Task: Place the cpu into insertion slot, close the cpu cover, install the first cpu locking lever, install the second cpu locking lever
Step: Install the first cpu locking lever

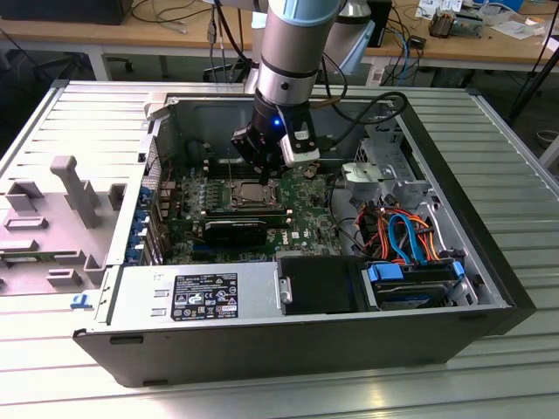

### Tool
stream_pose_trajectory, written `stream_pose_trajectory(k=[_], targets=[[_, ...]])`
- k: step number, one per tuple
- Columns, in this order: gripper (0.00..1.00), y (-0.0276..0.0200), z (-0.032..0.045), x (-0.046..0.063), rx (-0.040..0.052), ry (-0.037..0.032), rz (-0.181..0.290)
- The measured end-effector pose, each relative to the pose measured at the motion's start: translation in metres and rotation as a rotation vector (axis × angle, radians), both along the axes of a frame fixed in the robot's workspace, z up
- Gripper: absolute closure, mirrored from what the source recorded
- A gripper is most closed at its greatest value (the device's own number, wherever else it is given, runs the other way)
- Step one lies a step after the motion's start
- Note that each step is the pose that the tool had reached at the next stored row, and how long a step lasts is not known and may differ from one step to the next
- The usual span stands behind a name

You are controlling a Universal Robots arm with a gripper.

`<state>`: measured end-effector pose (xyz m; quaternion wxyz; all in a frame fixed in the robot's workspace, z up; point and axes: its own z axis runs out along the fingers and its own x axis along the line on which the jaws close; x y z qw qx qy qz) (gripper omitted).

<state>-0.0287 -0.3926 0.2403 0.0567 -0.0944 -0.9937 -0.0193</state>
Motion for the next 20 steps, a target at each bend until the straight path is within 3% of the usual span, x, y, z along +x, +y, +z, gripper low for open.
stream_pose_trajectory(k=[20], targets=[[0.89, -0.0001, 0.0000, 0.0000, 0.0007, 0.0000, 0.038]])
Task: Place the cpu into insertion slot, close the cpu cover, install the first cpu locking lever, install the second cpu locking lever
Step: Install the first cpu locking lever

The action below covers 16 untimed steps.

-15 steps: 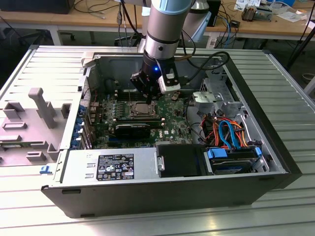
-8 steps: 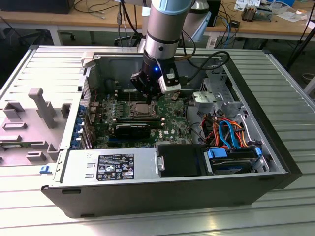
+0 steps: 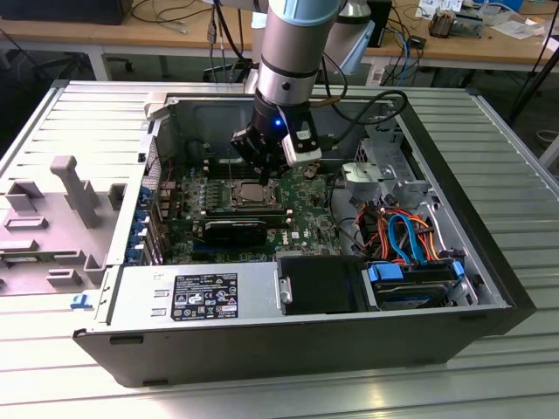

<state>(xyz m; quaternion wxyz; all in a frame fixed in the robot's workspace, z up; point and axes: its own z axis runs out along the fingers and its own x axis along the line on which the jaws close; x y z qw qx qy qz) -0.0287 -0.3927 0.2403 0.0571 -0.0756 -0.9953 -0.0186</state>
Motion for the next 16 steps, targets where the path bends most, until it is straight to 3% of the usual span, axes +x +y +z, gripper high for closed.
stream_pose_trajectory(k=[16], targets=[[0.89, -0.0001, 0.0000, 0.0000, 0.0005, 0.0000, 0.029]])
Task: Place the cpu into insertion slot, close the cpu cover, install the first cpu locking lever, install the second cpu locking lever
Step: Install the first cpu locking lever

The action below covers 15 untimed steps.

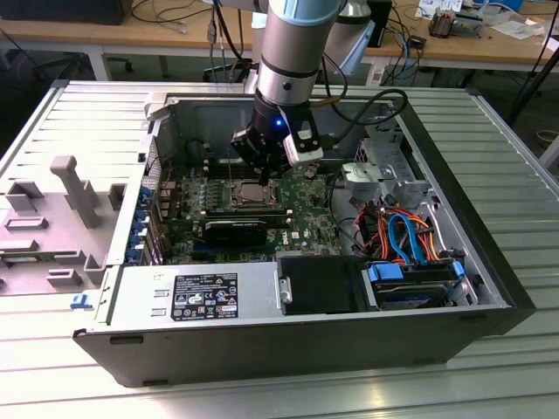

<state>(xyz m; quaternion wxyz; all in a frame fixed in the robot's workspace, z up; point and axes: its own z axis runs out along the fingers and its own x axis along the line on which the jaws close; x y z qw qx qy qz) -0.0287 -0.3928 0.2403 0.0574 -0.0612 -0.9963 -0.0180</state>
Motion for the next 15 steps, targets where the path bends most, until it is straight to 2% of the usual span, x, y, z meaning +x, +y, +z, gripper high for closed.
stream_pose_trajectory(k=[15], targets=[[0.89, -0.0002, 0.0000, 0.0000, 0.0003, 0.0000, 0.026]])
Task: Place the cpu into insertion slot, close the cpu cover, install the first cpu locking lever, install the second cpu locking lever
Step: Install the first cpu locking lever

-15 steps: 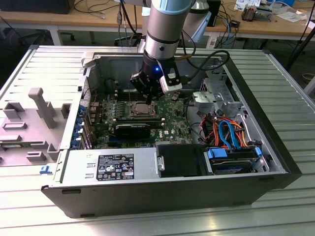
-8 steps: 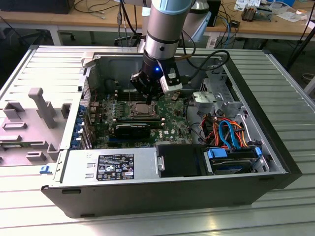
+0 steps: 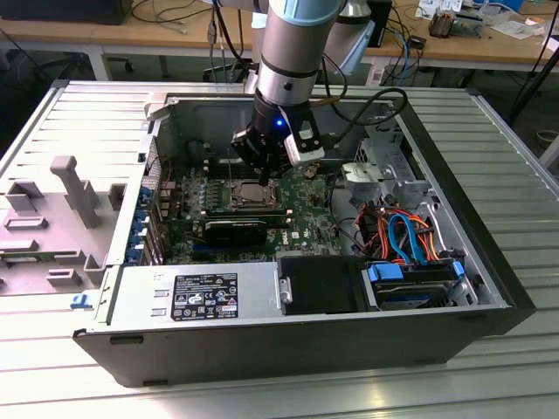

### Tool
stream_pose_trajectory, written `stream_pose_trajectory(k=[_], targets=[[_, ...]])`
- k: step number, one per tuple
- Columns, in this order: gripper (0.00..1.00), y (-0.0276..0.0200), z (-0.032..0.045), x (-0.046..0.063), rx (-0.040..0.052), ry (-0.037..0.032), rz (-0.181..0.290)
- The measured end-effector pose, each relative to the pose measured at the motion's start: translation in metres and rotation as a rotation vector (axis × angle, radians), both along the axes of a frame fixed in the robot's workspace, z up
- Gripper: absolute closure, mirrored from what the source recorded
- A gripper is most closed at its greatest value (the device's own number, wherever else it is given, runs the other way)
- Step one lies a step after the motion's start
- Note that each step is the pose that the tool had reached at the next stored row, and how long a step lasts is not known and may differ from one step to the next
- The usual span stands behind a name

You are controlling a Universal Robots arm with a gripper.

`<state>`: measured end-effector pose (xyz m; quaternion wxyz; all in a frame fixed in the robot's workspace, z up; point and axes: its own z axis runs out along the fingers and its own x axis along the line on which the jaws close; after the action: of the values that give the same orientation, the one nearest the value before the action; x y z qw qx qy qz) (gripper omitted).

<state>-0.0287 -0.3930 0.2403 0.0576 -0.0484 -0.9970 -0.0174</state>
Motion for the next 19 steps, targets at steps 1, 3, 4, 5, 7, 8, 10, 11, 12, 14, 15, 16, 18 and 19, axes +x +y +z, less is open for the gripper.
stream_pose_trajectory(k=[1, 3, 4, 5, 7, 8, 10, 11, 12, 14, 15, 16, 18, 19], targets=[[0.89, 0.0000, 0.0000, 0.0000, 0.0000, 0.0000, 0.001], [0.89, 0.0000, 0.0000, 0.0000, 0.0001, 0.0000, 0.004], [0.89, -0.0001, 0.0000, 0.0000, 0.0000, 0.0000, 0.005], [0.89, -0.0001, 0.0000, 0.0000, 0.0001, 0.0000, 0.007], [0.89, -0.0001, 0.0000, 0.0000, 0.0001, 0.0000, 0.009], [0.89, -0.0002, 0.0000, 0.0000, 0.0001, 0.0000, 0.011], [0.89, -0.0002, 0.0000, 0.0000, 0.0002, 0.0000, 0.014], [0.89, -0.0002, 0.0000, 0.0000, 0.0002, 0.0000, 0.015], [0.89, -0.0002, 0.0000, 0.0000, 0.0003, 0.0000, 0.016], [0.89, -0.0003, 0.0000, 0.0000, 0.0003, -0.0001, 0.020], [0.89, -0.0003, 0.0000, 0.0000, 0.0004, 0.0000, 0.021], [0.89, -0.0004, 0.0000, 0.0000, 0.0003, 0.0000, 0.023], [0.89, -0.0004, 0.0000, 0.0000, 0.0003, 0.0000, 0.026], [0.89, -0.0004, 0.0000, 0.0000, 0.0003, 0.0000, 0.027]])
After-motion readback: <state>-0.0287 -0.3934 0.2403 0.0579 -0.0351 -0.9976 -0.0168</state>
